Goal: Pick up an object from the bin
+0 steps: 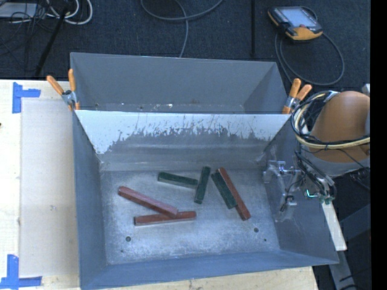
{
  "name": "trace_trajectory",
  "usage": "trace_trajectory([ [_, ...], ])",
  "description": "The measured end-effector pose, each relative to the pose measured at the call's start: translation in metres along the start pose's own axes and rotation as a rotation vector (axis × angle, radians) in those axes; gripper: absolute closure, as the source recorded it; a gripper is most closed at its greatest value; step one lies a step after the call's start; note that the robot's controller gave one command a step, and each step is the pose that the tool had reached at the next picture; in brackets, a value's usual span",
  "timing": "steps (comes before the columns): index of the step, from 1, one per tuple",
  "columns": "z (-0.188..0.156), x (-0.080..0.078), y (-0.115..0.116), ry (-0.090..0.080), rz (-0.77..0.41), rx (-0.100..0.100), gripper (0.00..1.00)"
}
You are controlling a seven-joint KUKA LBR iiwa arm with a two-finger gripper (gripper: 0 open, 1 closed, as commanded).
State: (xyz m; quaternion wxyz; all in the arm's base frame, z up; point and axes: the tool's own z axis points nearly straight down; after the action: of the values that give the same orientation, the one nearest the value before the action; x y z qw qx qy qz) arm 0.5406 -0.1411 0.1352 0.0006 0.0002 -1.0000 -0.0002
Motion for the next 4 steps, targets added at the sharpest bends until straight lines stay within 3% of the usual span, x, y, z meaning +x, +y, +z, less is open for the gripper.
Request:
trace_trajectory([
  [1,0.023,0.004,0.045,-0.001,0.089,0.000,0.00],
  [2,0.034,-0.039,0.041,-0.002,0.035,-0.003,0.00],
  [3,0.051,-0.027,0.064,-0.002,-0.137,0.004,0.00],
  [4,0.064,-0.026,0.140,-0.003,0.037,0.000,1.00],
])
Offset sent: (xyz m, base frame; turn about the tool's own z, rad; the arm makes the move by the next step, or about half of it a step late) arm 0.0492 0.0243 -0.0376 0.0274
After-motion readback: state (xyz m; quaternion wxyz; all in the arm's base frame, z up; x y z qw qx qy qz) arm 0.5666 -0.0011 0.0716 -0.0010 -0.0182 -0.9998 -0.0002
